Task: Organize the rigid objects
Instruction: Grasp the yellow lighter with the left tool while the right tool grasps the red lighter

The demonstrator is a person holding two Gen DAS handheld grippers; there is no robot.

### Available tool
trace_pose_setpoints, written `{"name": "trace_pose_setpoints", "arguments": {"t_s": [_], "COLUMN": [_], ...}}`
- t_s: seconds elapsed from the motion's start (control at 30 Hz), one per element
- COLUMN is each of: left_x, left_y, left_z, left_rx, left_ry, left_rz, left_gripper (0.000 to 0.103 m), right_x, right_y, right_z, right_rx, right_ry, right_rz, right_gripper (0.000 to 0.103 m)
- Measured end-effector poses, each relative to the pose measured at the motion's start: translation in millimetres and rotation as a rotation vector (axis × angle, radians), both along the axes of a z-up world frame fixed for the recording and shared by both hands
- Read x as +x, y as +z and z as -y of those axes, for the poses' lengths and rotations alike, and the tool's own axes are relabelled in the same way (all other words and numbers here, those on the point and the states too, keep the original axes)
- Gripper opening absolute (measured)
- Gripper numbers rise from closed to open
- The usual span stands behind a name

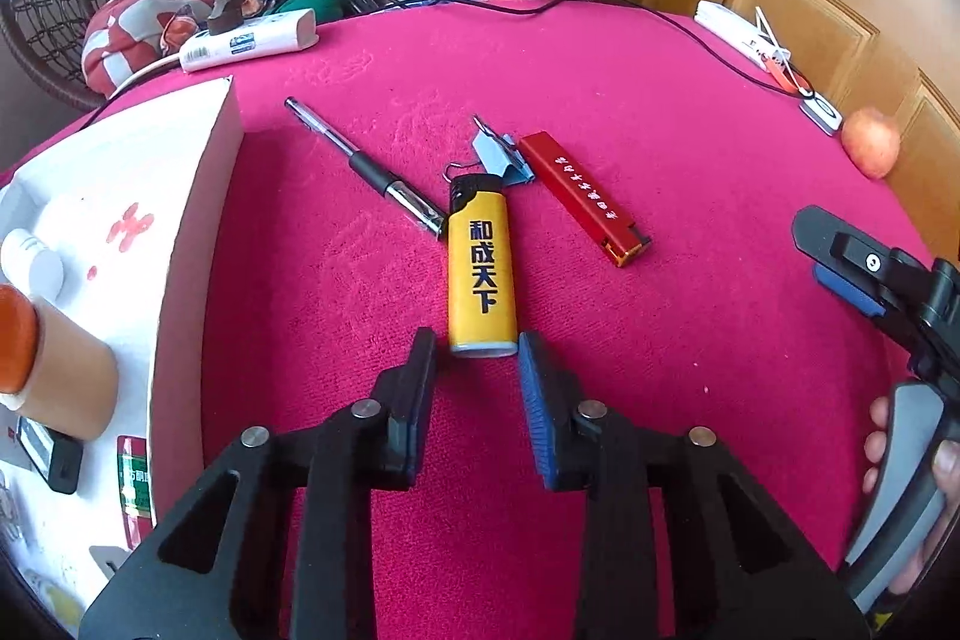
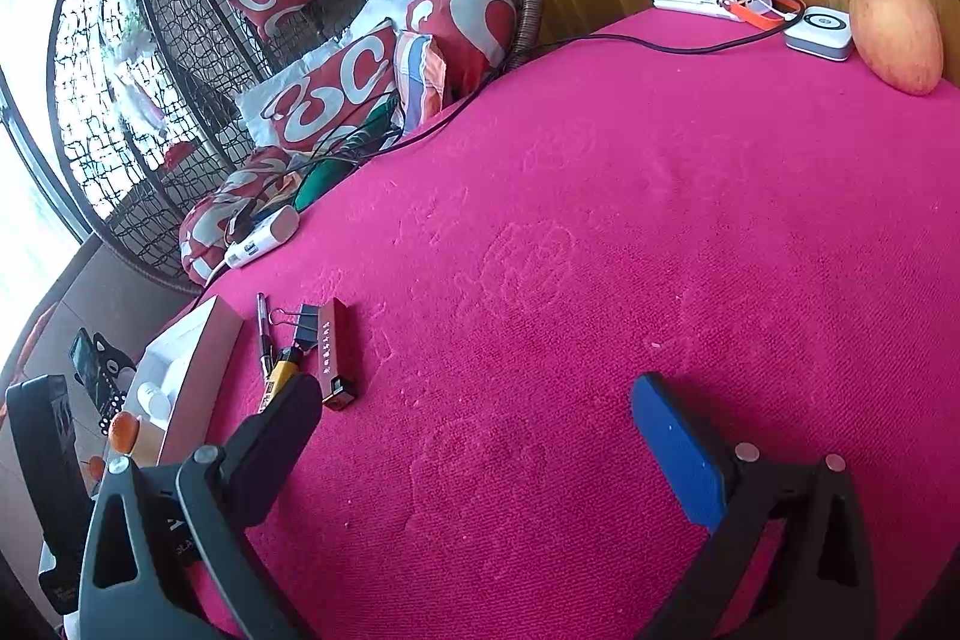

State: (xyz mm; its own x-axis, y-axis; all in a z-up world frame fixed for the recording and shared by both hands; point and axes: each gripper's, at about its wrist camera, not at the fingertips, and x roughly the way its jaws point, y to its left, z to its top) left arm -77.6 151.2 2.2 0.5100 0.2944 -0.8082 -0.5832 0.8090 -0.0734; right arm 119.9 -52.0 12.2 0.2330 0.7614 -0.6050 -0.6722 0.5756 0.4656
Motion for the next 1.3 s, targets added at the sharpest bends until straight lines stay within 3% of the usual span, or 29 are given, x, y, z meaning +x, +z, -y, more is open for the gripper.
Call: {"name": "trace_pose_setpoints", "arguments": {"t_s": [0.07,0.2,0.3,0.33,0.37,0.4,0.57,0.73,0.9,1.0,1.07,1.3], "left_x": [6.9,24.7,24.8,23.3,20.3,17.0,-8.4,-28.9,-38.0,-42.2,-44.7,-59.3], "left_y": [0.8,-2.3,-3.9,-3.5,-2.6,-1.5,-0.6,1.4,3.9,8.5,13.6,44.5], "left_z": [-0.4,-1.2,-8.3,-8.4,-7.6,-7.1,-7.2,1.9,6.8,7.7,8.8,22.6], "left_rx": [0.005,0.051,0.046,0.048,0.059,0.069,0.019,-0.001,-0.010,-0.009,-0.002,0.074], "left_ry": [-0.008,-0.029,-0.020,-0.030,-0.040,-0.046,-0.035,-0.039,-0.045,-0.044,-0.044,-0.061], "left_rz": [-0.002,-0.027,0.006,0.005,0.007,0.005,0.024,0.043,0.057,0.077,0.097,0.192], "left_gripper": [0.054,0.057,0.057,0.051,0.032,0.025,0.023,0.023,0.023,0.023,0.023,0.023], "right_x": [-0.2,-0.3,-3.5,-6.0,-9.1,-13.2,-37.6,-44.4,-56.6,-62.6,-61.3,-52.3], "right_y": [0.0,0.4,1.3,2.2,4.0,7.0,24.7,19.3,1.6,-1.6,2.0,25.0], "right_z": [0.1,-1.2,-10.3,-14.9,-19.9,-25.8,-66.8,-106.3,-137.8,-136.8,-131.4,-92.2], "right_rx": [-0.001,-0.011,-0.028,-0.028,-0.031,-0.045,-0.222,-0.241,-0.340,-0.351,-0.321,-0.152], "right_ry": [-0.001,-0.001,0.045,0.077,0.110,0.141,0.217,0.352,0.411,0.409,0.412,0.344], "right_rz": [0.001,0.007,0.018,0.024,0.039,0.069,0.336,0.308,0.326,0.374,0.363,0.275], "right_gripper": [0.103,0.103,0.103,0.103,0.103,0.103,0.103,0.103,0.082,0.069,0.018,0.016]}}
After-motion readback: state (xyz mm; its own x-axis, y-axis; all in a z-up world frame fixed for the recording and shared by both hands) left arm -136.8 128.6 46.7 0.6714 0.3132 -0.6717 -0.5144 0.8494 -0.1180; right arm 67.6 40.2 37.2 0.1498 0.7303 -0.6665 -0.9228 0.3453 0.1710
